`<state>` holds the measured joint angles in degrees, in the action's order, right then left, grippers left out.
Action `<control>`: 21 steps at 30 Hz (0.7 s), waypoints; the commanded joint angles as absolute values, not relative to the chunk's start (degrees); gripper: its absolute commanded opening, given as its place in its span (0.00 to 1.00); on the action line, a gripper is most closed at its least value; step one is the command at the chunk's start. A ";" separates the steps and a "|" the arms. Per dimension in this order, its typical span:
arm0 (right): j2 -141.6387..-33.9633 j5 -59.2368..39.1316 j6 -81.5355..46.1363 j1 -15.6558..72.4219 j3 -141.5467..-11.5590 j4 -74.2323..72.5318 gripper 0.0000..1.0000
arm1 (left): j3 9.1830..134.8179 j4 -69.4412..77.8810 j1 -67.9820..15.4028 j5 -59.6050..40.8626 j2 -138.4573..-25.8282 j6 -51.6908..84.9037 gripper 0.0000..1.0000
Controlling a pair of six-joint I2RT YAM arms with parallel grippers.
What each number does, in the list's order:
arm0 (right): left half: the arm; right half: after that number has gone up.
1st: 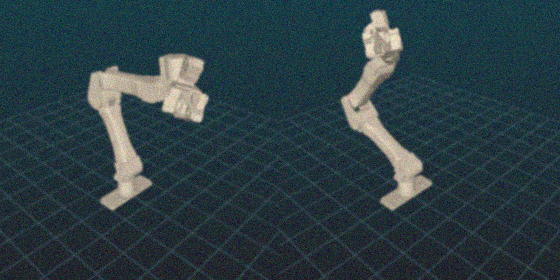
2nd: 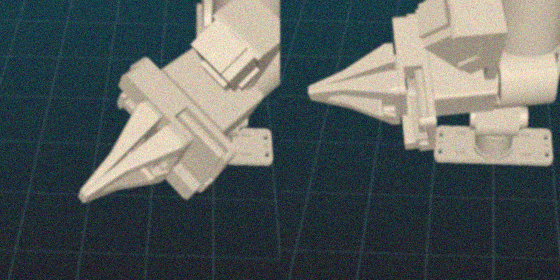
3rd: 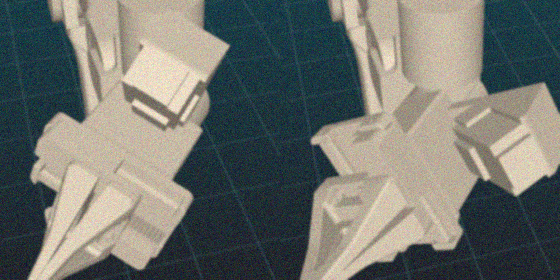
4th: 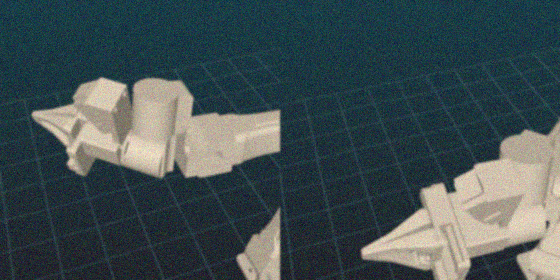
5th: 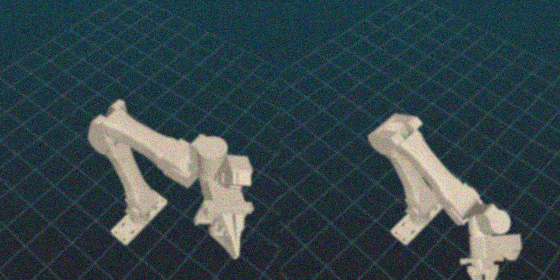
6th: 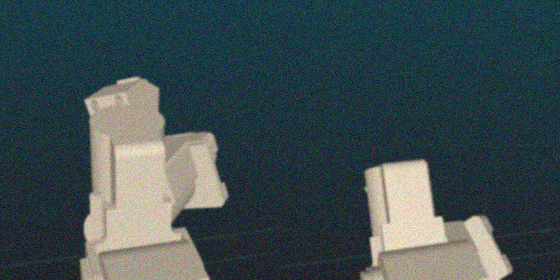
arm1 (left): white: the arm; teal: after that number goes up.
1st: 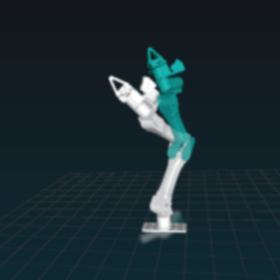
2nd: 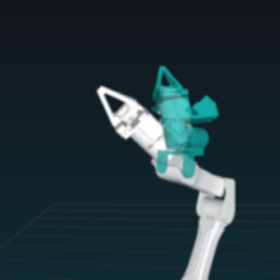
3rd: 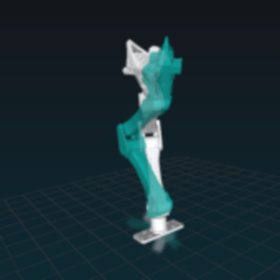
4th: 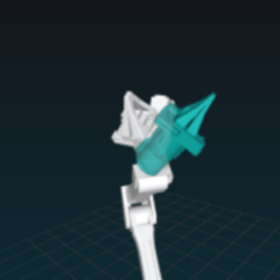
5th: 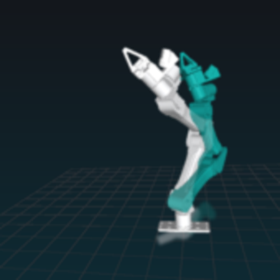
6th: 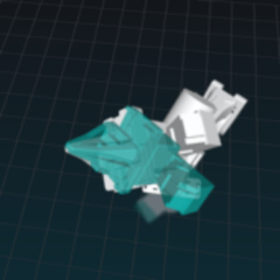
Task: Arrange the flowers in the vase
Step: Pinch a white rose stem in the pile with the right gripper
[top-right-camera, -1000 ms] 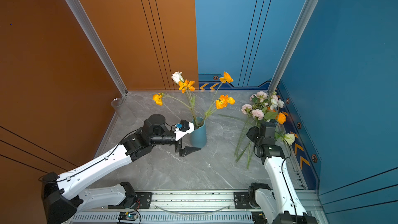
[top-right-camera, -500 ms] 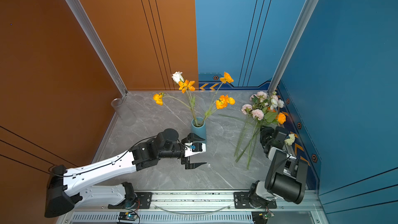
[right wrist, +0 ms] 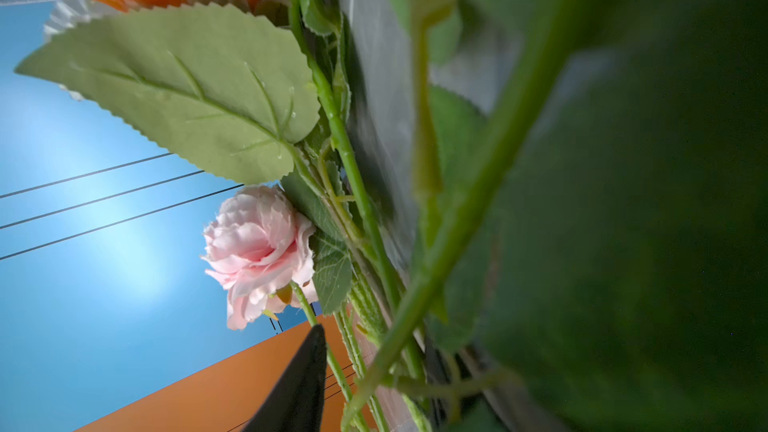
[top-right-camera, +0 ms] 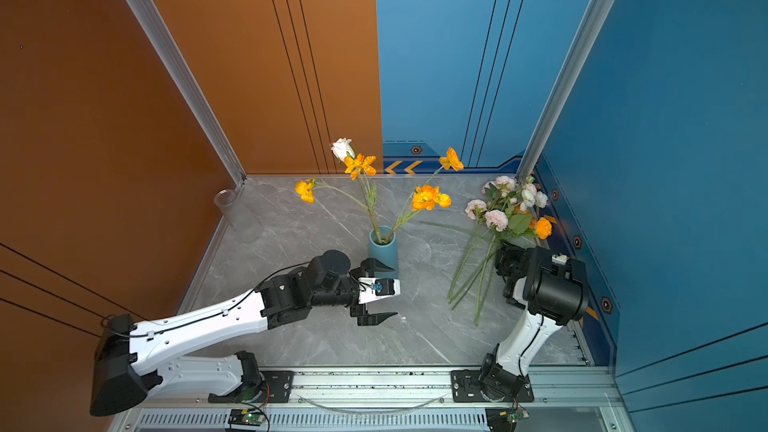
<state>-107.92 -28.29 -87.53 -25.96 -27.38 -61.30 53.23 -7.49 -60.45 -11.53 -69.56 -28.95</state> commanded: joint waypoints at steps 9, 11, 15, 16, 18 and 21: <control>-101.26 -27.51 -85.05 -24.10 -30.70 -53.58 0.37 | 54.54 -10.02 -61.06 -12.17 -69.52 -29.77 0.98; -99.86 -27.12 -83.57 -23.65 -31.48 -50.27 0.37 | 54.57 -10.02 -61.14 -12.29 -69.61 -29.79 0.98; -99.65 -27.10 -82.47 -23.14 -32.52 -47.87 0.38 | 54.67 -10.28 -61.36 -12.40 -69.59 -29.84 0.98; -99.75 -27.37 -82.66 -22.88 -32.50 -47.99 0.38 | 54.67 -10.28 -61.39 -12.41 -69.69 -29.87 0.98; -99.36 -27.51 -82.81 -22.12 -31.93 -48.10 0.38 | 54.67 -10.28 -61.49 -12.45 -69.76 -29.96 0.98; -97.45 -27.72 -81.73 -20.82 -30.69 -45.63 0.38 | 54.82 -10.28 -61.63 -12.42 -69.96 -29.92 0.98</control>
<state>-99.81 -28.27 -83.79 -22.06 -31.59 -48.97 53.30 -8.97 -60.88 -11.57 -69.65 -29.15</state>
